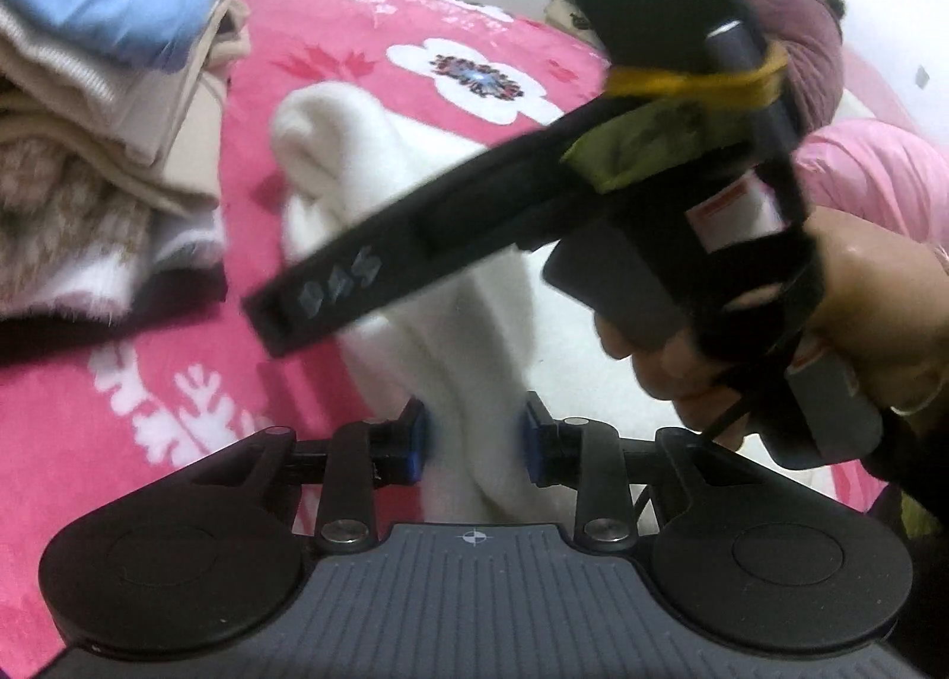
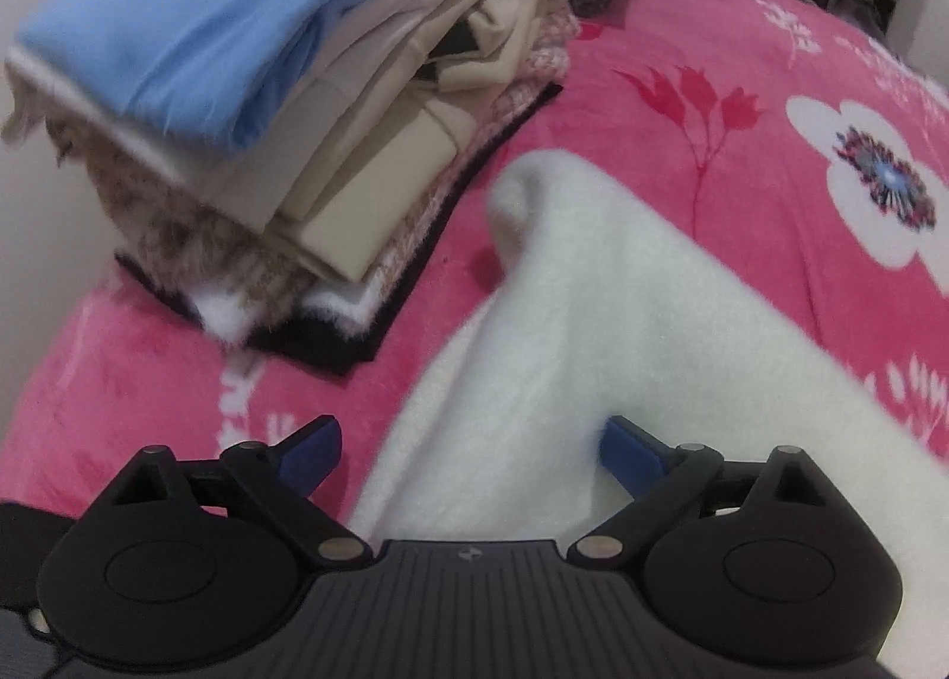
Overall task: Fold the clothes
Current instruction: 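Close the left gripper on the folded sweater while the right gripper grasps it too, then lift the folded sweater off the bed with both grippers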
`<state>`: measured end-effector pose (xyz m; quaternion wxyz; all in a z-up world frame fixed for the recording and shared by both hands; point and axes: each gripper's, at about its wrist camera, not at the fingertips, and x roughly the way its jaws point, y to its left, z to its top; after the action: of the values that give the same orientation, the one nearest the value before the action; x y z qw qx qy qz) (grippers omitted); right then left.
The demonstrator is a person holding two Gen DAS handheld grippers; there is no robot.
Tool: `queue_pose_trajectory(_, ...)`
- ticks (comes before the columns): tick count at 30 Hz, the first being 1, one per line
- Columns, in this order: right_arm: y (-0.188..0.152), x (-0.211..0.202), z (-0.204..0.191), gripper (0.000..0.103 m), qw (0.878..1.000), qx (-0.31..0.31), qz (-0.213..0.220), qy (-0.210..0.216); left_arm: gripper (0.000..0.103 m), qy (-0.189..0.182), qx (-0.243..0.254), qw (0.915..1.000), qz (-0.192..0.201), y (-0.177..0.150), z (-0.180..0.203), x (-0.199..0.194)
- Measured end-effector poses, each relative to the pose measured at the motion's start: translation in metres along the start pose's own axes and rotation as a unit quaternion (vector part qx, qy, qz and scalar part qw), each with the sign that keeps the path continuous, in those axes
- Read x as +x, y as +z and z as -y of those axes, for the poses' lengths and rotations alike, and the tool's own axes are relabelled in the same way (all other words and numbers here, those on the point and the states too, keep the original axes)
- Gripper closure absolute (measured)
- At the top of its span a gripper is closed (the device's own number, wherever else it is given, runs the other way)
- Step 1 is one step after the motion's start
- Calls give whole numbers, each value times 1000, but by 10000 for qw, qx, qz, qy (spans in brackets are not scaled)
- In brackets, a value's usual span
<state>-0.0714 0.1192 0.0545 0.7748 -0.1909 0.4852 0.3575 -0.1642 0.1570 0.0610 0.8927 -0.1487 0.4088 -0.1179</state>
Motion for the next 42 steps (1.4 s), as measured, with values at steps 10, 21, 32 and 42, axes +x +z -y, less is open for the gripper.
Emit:
queue_pose_trajectory(10, -7, 2, -9, 27, 9971, -593, 61, -483, 74, -60, 234, 9997, 91, 0, 14, -2)
queue_pose_trajectory(21, -16, -16, 5, 50, 9979, -388, 388, -334, 74, -210, 397, 9988, 189, 5, 21, -2)
queue_pose_trajectory(32, -27, -41, 32, 63, 9968, 293, 737, 83, 74, -448, 550, 9969, 327, 8, 37, 1)
queue_pose_trajectory(42, -39, -64, 61, 65, 9889, 1007, 1019, 392, 74, -707, 718, 9939, 437, 16, 50, 10)
